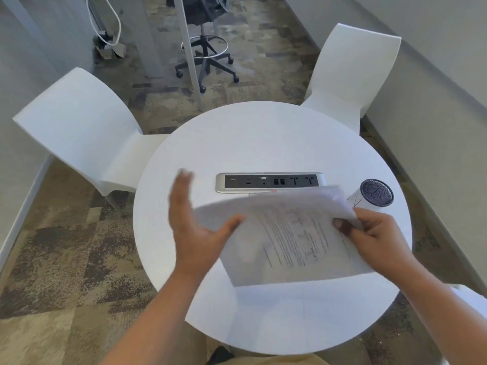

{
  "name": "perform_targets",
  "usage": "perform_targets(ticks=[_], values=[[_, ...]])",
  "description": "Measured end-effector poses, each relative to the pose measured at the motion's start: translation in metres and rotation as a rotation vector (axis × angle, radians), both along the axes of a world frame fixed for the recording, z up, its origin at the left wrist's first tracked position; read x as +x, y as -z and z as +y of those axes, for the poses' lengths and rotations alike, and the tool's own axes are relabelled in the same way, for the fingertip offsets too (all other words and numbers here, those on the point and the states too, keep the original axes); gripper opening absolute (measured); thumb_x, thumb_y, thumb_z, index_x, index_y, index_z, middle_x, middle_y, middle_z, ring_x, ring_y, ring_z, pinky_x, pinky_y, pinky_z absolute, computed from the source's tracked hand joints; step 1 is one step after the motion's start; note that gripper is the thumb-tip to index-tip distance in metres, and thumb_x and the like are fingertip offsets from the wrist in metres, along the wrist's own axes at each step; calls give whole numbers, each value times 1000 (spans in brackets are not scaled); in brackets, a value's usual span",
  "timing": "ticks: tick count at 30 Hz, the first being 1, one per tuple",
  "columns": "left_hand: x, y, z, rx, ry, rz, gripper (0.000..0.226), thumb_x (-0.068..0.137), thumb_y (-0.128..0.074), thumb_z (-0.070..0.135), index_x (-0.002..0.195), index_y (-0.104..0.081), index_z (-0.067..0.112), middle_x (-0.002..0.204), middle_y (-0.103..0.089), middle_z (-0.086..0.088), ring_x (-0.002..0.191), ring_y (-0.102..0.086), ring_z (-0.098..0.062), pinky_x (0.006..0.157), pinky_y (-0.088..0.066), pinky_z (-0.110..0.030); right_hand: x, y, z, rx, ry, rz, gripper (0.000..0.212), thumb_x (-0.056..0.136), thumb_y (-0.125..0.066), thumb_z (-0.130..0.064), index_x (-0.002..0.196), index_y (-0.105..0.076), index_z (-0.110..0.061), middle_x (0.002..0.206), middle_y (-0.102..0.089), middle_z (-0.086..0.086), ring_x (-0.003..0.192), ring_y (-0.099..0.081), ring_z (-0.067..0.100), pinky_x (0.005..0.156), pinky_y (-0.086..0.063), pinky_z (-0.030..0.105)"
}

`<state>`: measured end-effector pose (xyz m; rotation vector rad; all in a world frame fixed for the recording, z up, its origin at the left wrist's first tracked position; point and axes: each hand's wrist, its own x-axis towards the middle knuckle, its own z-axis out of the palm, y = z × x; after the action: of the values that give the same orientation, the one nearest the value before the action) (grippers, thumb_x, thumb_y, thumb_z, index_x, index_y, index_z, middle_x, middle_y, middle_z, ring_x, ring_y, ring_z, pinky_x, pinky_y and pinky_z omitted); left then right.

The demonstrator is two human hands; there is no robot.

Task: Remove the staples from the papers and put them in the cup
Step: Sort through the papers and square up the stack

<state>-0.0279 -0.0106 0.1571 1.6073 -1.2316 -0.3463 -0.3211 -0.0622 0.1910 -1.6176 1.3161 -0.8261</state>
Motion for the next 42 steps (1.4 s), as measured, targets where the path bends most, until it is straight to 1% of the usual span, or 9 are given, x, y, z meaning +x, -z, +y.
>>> perform_targets(ticks=[2, 5, 8, 11, 14, 17, 30, 36, 42], values=[[12, 7, 3, 218, -14, 288, 110, 56, -82, 70, 148, -37, 29, 156, -40, 4, 145, -36, -9, 114, -36, -34, -7, 13, 4, 129, 87, -220, 35, 66, -80, -56, 86, -79, -28, 85, -79, -1, 75, -72, 14, 67, -60, 32], [18, 19, 6, 360, 188, 739, 57, 57, -90, 46, 106, -72, 25, 107, -78, 1, 102, -73, -22, 73, -59, -27, -10, 31, 8, 242, 162, -476, 14, 78, -69, -21, 88, -79, -17, 95, -78, 7, 87, -74, 25, 71, -62, 35], [12, 30, 14, 380, 182, 629, 19, 68, -89, 24, 81, -78, 17, 85, -80, 1, 78, -76, -19, 64, -57, -29, -5, 46, 13, 275, 176, -392, 18, 77, -68, -8, 88, -80, -16, 99, -78, 8, 91, -74, 25, 74, -61, 32], [5, 44, 24, 382, 159, 501, 42, 74, -85, 36, 72, -69, -2, 68, -67, -10, 66, -60, -21, 61, -43, -34, 1, 59, 16, 255, 200, -255, 18, 81, -72, -5, 90, -77, -20, 93, -79, -5, 91, -74, 18, 78, -61, 31], [4, 48, 29, 378, 152, 511, 12, 78, -84, 17, 86, -77, 23, 84, -78, 7, 79, -71, -8, 69, -55, -25, 5, 72, 19, 215, 251, -94, 24, 84, -73, -3, 82, -72, -26, 64, -72, -22, 59, -65, 3, 58, -51, 20], [1, 52, 34, 415, 196, 497, 43, 86, -74, 2, 84, -77, 45, 88, -77, 21, 84, -71, 2, 71, -55, -15, 7, 82, 23, 234, 205, -41, 31, 86, -68, -2, 86, -73, -32, 55, -65, -15, 41, -44, 0, 43, -33, 12], [2, 61, 29, 411, 176, 555, 38, 90, -71, 9, 83, -79, 45, 89, -79, 12, 85, -72, -7, 75, -58, -27, 2, 89, 18, 216, 123, 25, 51, 89, -65, -6, 84, -72, -56, 86, -73, -24, 71, -61, -4, 61, -45, 17], [8, 65, 21, 418, 189, 639, 26, 82, -80, 11, 97, -78, 32, 105, -77, 15, 104, -70, -6, 87, -56, -28, -3, 93, 12, 222, 155, -101, 27, 83, -74, -4, 102, -76, -23, 101, -75, -16, 82, -67, -1, 62, -49, 13], [19, 65, 16, 407, 209, 660, 27, 87, -73, 8, 80, -81, 32, 86, -79, 4, 80, -71, -15, 67, -55, -26, -9, 90, 5, 261, 249, -286, 12, 82, -72, -16, 94, -76, -17, 89, -78, -6, 85, -68, 10, 80, -54, 21]])
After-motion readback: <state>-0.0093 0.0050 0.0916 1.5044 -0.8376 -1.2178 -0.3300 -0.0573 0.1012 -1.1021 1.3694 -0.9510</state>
